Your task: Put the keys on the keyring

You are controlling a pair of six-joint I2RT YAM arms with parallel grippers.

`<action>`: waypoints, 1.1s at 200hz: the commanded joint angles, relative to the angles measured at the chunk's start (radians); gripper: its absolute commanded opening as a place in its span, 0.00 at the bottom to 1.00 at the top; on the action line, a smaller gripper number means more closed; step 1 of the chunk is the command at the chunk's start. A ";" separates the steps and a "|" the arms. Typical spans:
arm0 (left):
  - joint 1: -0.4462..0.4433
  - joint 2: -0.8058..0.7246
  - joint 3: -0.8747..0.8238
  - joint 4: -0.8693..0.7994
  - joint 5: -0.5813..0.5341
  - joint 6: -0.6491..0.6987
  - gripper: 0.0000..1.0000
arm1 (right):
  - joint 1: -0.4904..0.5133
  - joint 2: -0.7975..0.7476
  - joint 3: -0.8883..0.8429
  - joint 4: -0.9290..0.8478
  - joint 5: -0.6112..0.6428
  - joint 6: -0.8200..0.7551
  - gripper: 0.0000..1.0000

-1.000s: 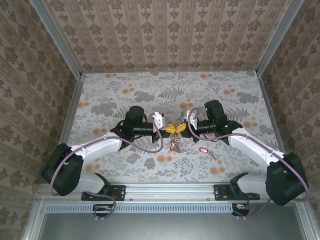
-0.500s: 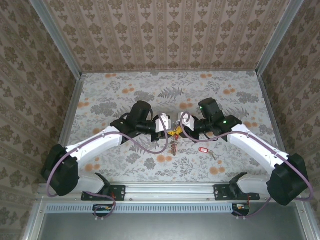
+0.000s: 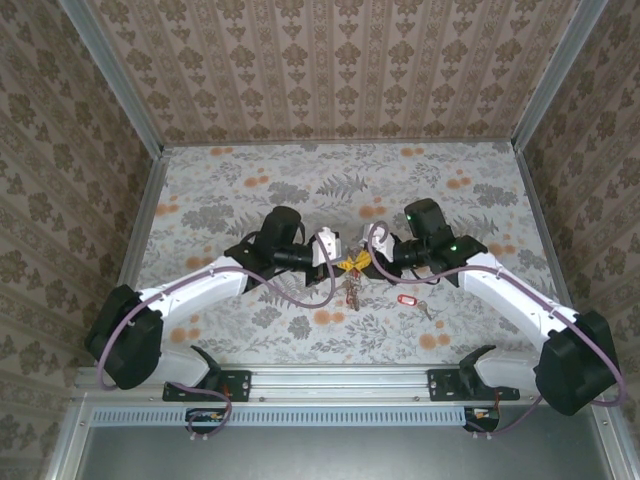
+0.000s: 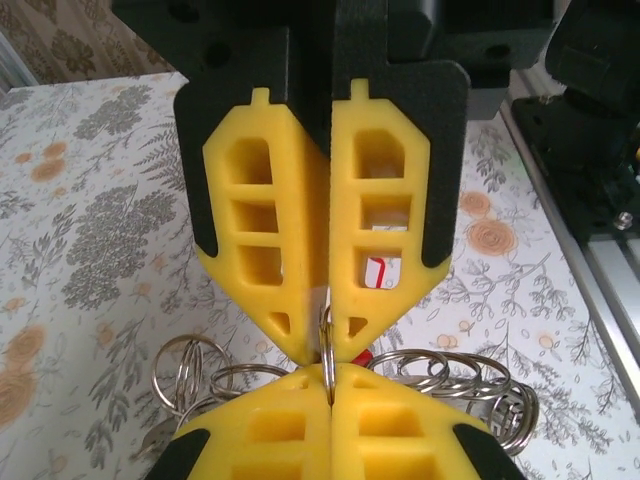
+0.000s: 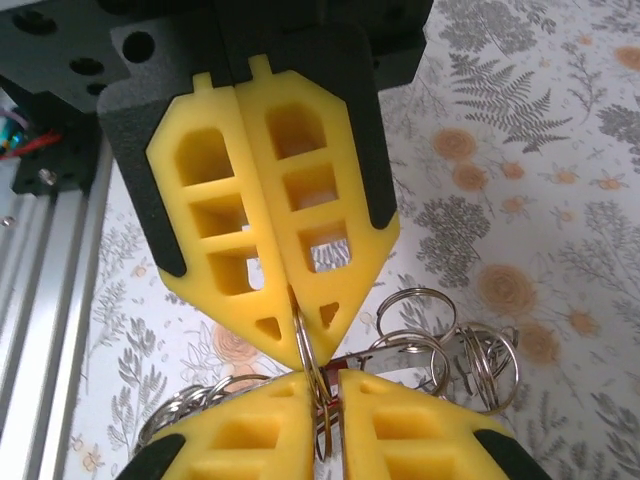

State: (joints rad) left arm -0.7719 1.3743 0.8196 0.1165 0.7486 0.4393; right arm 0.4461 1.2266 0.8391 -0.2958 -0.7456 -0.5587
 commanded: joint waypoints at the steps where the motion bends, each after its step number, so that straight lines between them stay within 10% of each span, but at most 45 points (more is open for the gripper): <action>1: 0.005 -0.009 -0.034 0.258 0.147 -0.127 0.00 | -0.013 -0.009 -0.038 0.172 -0.153 0.089 0.15; 56: 0.014 -0.019 -0.073 0.345 0.160 -0.179 0.00 | -0.047 -0.022 -0.063 0.166 -0.154 0.079 0.03; 125: -0.010 -0.042 0.079 -0.198 -0.067 0.117 0.19 | 0.028 -0.010 0.094 -0.142 0.061 -0.101 0.00; 220: -0.025 -0.012 0.159 -0.301 -0.135 0.170 0.16 | 0.081 0.024 0.209 -0.317 0.187 -0.193 0.00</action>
State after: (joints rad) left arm -0.7918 1.3548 0.9405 -0.1501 0.6270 0.5781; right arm 0.5144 1.2396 1.0019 -0.5423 -0.5926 -0.7094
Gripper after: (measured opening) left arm 0.158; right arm 0.060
